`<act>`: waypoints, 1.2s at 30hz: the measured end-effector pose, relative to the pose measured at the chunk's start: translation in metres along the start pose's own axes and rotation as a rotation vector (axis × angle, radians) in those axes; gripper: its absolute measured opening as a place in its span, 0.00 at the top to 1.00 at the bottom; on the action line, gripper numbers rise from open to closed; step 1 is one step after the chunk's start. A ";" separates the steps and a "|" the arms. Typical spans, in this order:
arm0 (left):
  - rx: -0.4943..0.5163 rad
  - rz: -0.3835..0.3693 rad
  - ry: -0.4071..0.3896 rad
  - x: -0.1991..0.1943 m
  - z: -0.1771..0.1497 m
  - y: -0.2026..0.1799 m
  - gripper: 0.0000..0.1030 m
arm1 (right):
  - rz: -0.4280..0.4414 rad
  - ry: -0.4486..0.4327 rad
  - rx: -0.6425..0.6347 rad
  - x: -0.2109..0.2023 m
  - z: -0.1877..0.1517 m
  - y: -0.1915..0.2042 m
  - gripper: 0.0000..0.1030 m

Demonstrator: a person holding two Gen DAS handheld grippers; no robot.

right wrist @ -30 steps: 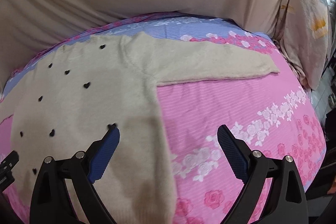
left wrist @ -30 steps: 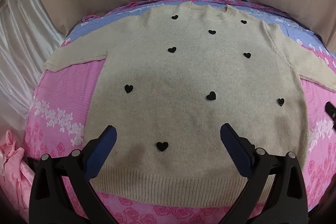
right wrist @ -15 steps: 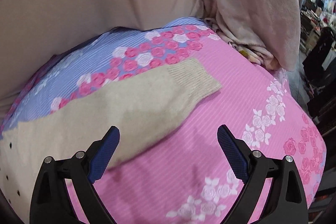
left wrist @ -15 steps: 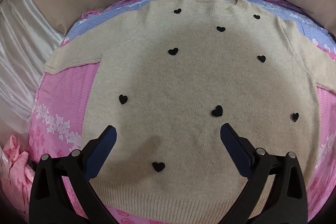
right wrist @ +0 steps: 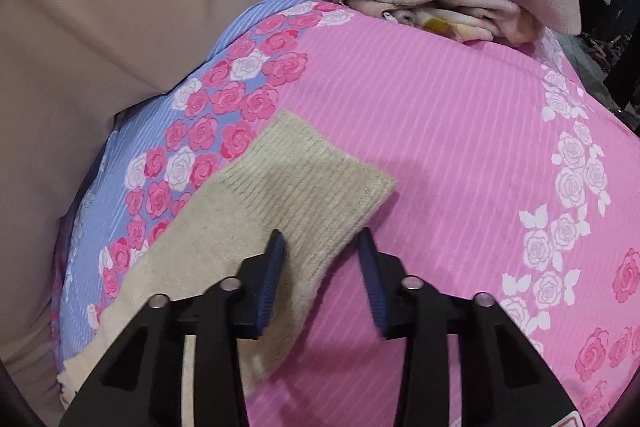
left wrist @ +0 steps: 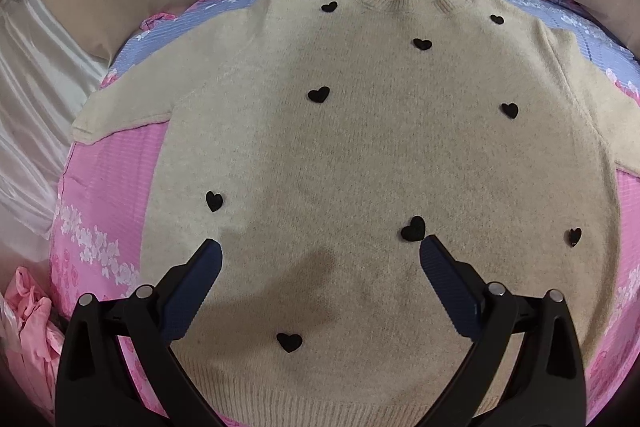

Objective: Fold small clothes
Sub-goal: 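Grasp the cuff of the sleeve nearest the right gripper, then fold the held sleeve across the sweater body with the right gripper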

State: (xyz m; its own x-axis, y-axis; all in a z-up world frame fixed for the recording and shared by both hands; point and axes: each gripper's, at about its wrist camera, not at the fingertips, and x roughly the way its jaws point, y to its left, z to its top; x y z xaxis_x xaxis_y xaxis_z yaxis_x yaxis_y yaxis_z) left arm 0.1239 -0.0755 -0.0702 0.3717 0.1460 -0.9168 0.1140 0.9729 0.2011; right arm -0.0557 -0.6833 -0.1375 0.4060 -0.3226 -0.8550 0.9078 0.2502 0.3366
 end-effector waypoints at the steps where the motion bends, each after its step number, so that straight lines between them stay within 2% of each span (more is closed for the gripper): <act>1: -0.001 -0.002 0.002 0.000 0.000 0.001 0.06 | 0.016 0.011 0.002 0.001 0.002 0.002 0.92; 5: -0.016 -0.008 -0.006 -0.003 -0.003 0.008 0.06 | 0.094 -0.060 -0.030 -0.026 0.005 0.023 0.93; 7: -0.030 -0.015 -0.009 -0.004 -0.004 0.013 0.06 | 0.159 -0.087 -0.064 -0.045 0.006 0.041 0.93; 11: -0.057 -0.030 -0.021 -0.009 -0.008 0.023 0.06 | 0.314 -0.149 -0.161 -0.098 0.005 0.097 0.93; 14: -0.084 -0.049 -0.031 -0.012 -0.011 0.032 0.06 | 0.466 -0.168 -0.272 -0.146 -0.010 0.157 0.93; 19: -0.137 -0.078 -0.045 -0.016 -0.018 0.053 0.06 | 0.706 -0.125 -0.509 -0.210 -0.075 0.279 0.93; 24: -0.210 -0.118 -0.048 -0.015 -0.026 0.084 0.06 | 0.845 0.003 -0.688 -0.226 -0.175 0.370 0.93; 28: -0.282 -0.163 -0.053 -0.010 -0.033 0.116 0.06 | 0.872 0.145 -0.796 -0.203 -0.267 0.423 0.93; 31: -0.330 -0.179 -0.060 -0.005 -0.039 0.141 0.06 | 0.837 0.276 -0.879 -0.173 -0.341 0.448 0.90; 32: -0.345 -0.192 -0.058 -0.002 -0.040 0.149 0.05 | 0.810 0.344 -0.919 -0.155 -0.369 0.457 0.85; 33: -0.362 -0.202 -0.056 0.001 -0.041 0.157 0.05 | 0.758 0.379 -0.966 -0.145 -0.397 0.458 0.83; 34: -0.385 -0.218 -0.052 0.005 -0.041 0.167 0.05 | 0.673 0.388 -1.030 -0.130 -0.422 0.461 0.78; 36: -0.424 -0.243 -0.053 0.011 -0.040 0.185 0.05 | 0.557 0.372 -1.134 -0.116 -0.454 0.457 0.76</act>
State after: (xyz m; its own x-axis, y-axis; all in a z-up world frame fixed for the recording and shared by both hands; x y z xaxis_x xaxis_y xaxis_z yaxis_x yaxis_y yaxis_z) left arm 0.1119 0.1133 -0.0573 0.4281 -0.0929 -0.8989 -0.1783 0.9665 -0.1848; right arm 0.2644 -0.1165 -0.0633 0.4762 0.2952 -0.8283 -0.0361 0.9477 0.3170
